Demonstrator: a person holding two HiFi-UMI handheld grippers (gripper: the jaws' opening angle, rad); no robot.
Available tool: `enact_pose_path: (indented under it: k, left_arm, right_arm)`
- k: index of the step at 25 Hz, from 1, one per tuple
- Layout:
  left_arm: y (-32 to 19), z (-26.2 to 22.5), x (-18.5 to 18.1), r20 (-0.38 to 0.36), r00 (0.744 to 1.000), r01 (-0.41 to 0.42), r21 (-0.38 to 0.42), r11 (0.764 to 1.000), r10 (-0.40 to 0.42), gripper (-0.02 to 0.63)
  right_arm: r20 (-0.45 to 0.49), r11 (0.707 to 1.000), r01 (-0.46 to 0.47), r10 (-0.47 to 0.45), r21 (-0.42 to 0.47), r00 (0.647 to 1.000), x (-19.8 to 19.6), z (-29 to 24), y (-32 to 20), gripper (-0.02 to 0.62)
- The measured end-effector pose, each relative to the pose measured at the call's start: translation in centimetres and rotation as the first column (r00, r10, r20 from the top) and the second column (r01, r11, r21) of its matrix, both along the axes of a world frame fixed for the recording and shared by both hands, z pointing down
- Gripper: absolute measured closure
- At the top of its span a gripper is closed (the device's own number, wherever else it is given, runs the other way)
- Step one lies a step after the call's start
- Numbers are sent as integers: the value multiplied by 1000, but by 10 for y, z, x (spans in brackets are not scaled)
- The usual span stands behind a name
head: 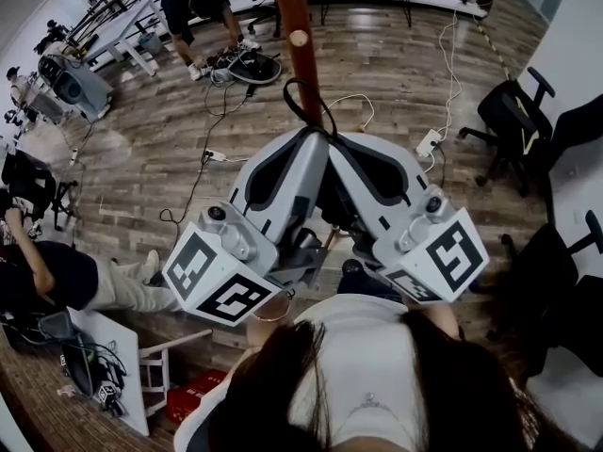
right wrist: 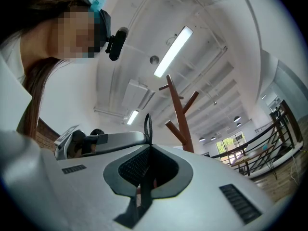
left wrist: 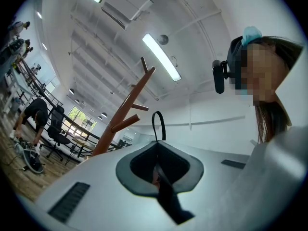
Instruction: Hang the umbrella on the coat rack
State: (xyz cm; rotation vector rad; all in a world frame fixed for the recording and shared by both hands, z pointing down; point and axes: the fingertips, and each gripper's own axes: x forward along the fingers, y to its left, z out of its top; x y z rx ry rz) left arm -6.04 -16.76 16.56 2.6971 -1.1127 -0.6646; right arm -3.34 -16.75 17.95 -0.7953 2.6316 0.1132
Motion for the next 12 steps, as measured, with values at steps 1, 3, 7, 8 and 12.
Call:
enact_pose_path:
  k: [1,3,7,8,12]
  left_arm:
    - [0,-1,0,1,1000,2,2,1000,-2,595]
    - [-1,-2,0,4,1000,5,7,1000,-5,595]
    - [-6,-5,0,6,1000,8,11,1000,-8,595]
    - [-9,-6,1,7,1000,8,11,1000,-8,595]
    - [-19,-8,2,11,1000,13,14,1000,-13,595]
  right_arm:
    - [1,1000,1,-1,2,1000,0,-1,0,557]
    - [4,1000,3,-3,4,1000,-1,-2,-1,557]
    - [9,1000,7,-7,9,1000,0,-5,-7,557]
    - [10,1000,7,-8,10,1000,1,-5,-9,557]
    - [9,1000,12,-12,11,1000,1,-8,-19,557]
